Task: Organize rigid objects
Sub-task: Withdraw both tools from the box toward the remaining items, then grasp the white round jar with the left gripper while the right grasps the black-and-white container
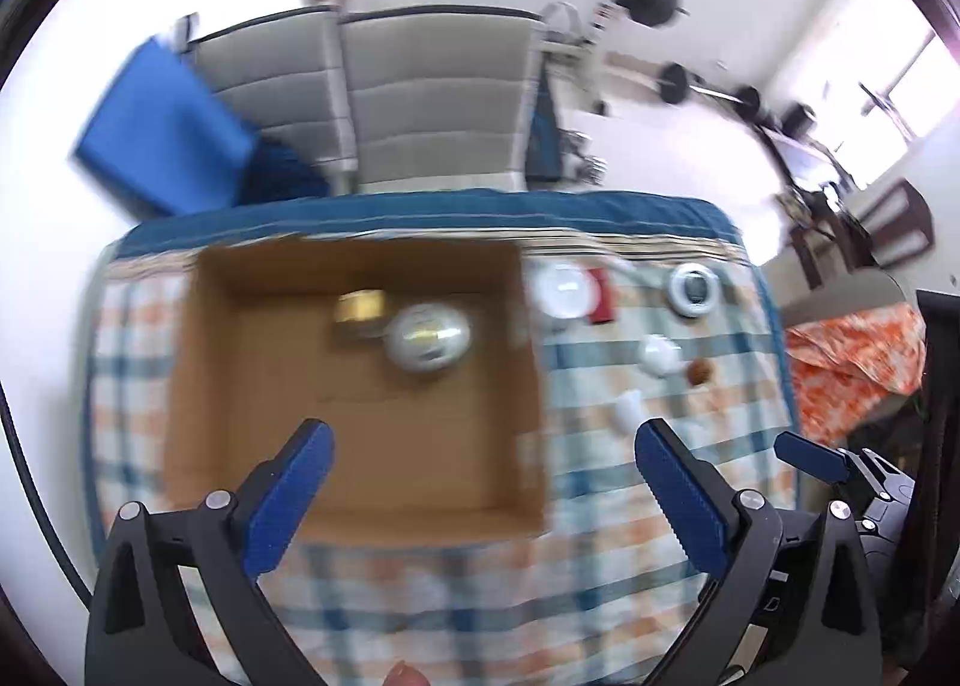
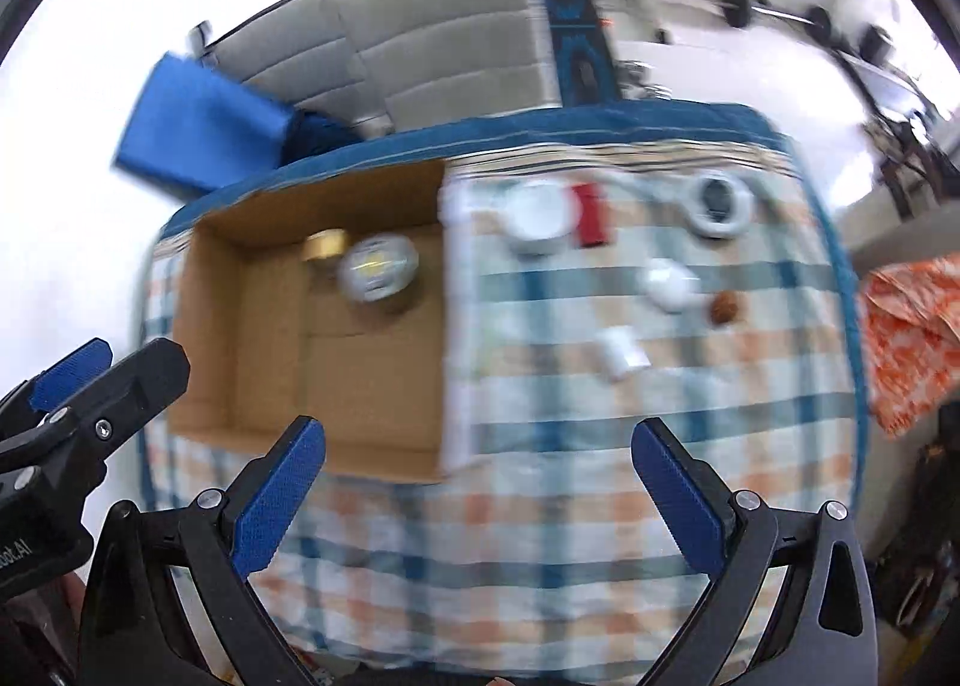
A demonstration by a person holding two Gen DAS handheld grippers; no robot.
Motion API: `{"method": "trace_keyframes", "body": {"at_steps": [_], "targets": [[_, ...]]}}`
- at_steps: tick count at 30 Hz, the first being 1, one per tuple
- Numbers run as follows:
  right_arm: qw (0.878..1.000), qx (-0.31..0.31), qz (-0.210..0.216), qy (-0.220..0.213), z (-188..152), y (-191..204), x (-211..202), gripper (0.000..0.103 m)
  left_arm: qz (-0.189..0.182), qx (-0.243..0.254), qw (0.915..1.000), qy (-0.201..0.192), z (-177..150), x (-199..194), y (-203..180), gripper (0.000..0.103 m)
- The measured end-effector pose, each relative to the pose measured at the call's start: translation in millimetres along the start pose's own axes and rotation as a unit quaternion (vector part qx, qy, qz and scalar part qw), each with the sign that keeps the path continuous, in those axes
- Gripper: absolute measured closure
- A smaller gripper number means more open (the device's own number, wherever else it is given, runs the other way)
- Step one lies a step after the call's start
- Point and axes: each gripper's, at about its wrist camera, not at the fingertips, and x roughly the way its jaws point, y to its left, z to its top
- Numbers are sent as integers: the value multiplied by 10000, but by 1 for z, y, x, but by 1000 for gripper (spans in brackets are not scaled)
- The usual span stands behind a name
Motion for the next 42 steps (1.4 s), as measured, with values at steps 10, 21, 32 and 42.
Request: {"method": "trace_keyframes", "body": {"at_steps": [10,21,32,42], "targets": [[9958,771,-233,436,85,-158,62,0,911,1273,9835,911,97,156,-121,0],[9890,993,-281,1056,157,-208,182,0,1540,1660,9483,2224,117,305,-128,0],[9860,946,-270,1343,178,-209,250,1,1707,1700,9332,2667,112,352,-111,16],[9840,882,-398,1496,176,-220,263,26,1252,1332,9444,2733,104,345,-104,37]]}}
